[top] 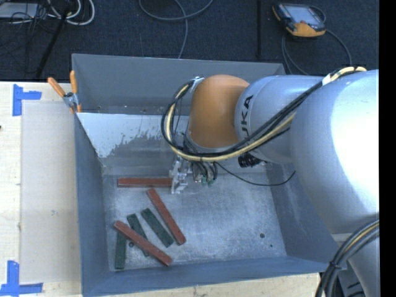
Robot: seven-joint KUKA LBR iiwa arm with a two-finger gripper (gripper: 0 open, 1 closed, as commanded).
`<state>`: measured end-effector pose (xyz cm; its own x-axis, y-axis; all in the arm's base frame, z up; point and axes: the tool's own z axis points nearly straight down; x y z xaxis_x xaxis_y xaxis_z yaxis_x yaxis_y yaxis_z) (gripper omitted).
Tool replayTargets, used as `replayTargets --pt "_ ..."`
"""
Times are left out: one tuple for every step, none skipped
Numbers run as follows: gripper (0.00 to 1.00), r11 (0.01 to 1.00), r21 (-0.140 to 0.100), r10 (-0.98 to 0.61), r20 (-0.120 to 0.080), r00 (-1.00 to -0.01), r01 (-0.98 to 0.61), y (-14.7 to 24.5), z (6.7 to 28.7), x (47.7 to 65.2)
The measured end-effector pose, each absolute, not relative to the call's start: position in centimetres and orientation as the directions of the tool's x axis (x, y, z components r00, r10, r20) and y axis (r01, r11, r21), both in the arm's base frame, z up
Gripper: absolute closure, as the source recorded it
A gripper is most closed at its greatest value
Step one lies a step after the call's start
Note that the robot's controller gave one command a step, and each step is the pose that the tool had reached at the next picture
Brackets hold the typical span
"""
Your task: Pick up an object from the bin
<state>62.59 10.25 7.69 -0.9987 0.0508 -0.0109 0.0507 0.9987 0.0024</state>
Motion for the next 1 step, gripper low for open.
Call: replayTargets --pt "1.0 1.0 0.0 -0.01 -0.002 -1.0 -0.01 8.2 21.94 62.3"
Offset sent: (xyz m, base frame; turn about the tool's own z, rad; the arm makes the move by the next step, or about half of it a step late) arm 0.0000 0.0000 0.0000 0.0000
